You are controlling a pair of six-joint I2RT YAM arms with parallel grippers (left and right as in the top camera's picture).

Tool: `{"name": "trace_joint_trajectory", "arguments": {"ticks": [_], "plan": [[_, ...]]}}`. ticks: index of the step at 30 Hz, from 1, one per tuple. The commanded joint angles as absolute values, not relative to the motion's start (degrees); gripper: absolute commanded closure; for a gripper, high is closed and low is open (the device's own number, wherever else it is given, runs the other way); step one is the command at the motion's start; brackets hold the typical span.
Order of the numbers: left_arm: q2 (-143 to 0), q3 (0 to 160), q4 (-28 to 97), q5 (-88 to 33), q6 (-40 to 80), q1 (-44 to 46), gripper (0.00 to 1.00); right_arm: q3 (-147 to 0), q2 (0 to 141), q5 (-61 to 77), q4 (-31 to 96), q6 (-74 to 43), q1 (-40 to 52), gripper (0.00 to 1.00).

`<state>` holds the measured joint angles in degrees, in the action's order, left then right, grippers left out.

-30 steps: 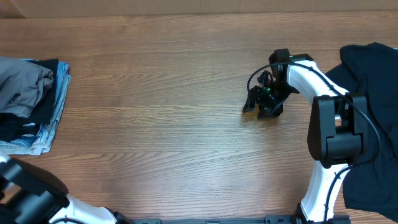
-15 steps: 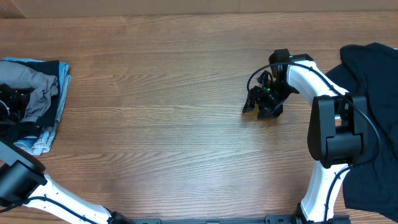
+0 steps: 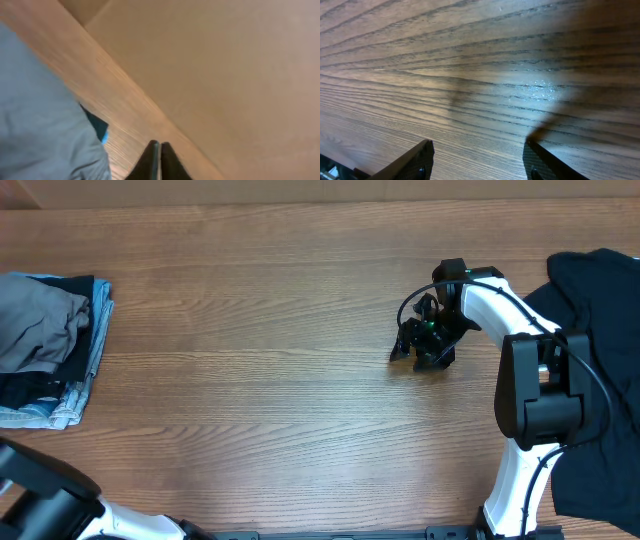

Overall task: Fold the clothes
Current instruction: 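Release the shorts on the stack and raise the left gripper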

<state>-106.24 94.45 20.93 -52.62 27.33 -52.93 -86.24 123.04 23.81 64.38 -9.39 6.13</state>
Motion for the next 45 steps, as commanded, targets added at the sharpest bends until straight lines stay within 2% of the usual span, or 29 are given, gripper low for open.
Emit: {"name": "trace_joint_trajectory", "arguments": {"ticks": [1,5,14,16,17,19,20,22,27,28,30,31,32,33,39,45], "plan": [[-108.12,94.28,22.96,-40.66,31.77,-53.08,0.96,-84.68,124.68,20.60,63.79,-8.93,6.37,0.38],[-111.53,94.26,23.16,-34.65,30.37,-53.23,0.96,-84.68,124.68,20.60,64.45,-8.93,6.37,0.38],[-117.62,94.26,26.13,-34.13,25.67,-53.63,0.96,-84.68,124.68,20.58,64.42,-8.91,6.37,0.38],[-117.51,94.28,26.17,-35.70,25.71,-53.60,0.96,-84.68,124.68,20.56,64.36,-8.91,6.37,0.27],[-117.14,94.50,26.15,-39.88,26.76,-53.60,0.96,-84.68,124.68,20.58,64.20,-8.91,6.37,0.27],[-115.74,95.50,26.15,-44.88,29.89,-52.95,0.96,-84.86,124.66,20.58,63.86,-8.88,6.37,0.37],[-114.52,96.01,26.15,-45.32,30.96,-52.18,0.96,-85.25,124.64,20.58,63.53,-8.88,6.04,0.48],[-110.59,96.92,26.11,-44.95,32.03,-49.87,0.96,-87.15,124.49,20.60,63.35,-8.91,4.93,0.58],[-100.82,97.47,25.47,-39.18,31.66,-38.92,0.95,-93.47,121.99,20.34,67.33,-5.30,0.54,0.57],[-99.29,97.47,25.47,-37.41,30.94,-34.87,0.92,-94.89,121.19,20.16,68.18,-4.60,-1.21,0.55],[-98.59,97.47,25.43,-35.14,30.83,-28.53,0.72,-96.25,120.53,20.14,68.53,-4.60,-4.25,0.50],[-98.70,97.47,25.45,-33.82,30.85,-25.34,0.49,-96.55,120.53,20.16,68.34,-4.62,-5.80,0.40],[-99.04,97.45,25.52,-31.88,30.83,-22.00,0.18,-96.53,120.53,20.14,67.83,-4.62,-7.25,0.00],[-99.42,97.45,25.78,-30.30,30.85,-19.57,0.00,-96.51,120.53,20.16,67.44,-4.62,-8.69,0.00],[-100.95,97.45,28.69,-27.44,30.85,-6.66,0.00,-96.49,120.53,20.16,64.10,-4.62,-14.74,0.00],[-100.95,97.45,30.02,-27.42,30.85,-1.91,0.00,-96.49,120.53,20.16,57.80,-4.62,-15.22,0.00]]}}
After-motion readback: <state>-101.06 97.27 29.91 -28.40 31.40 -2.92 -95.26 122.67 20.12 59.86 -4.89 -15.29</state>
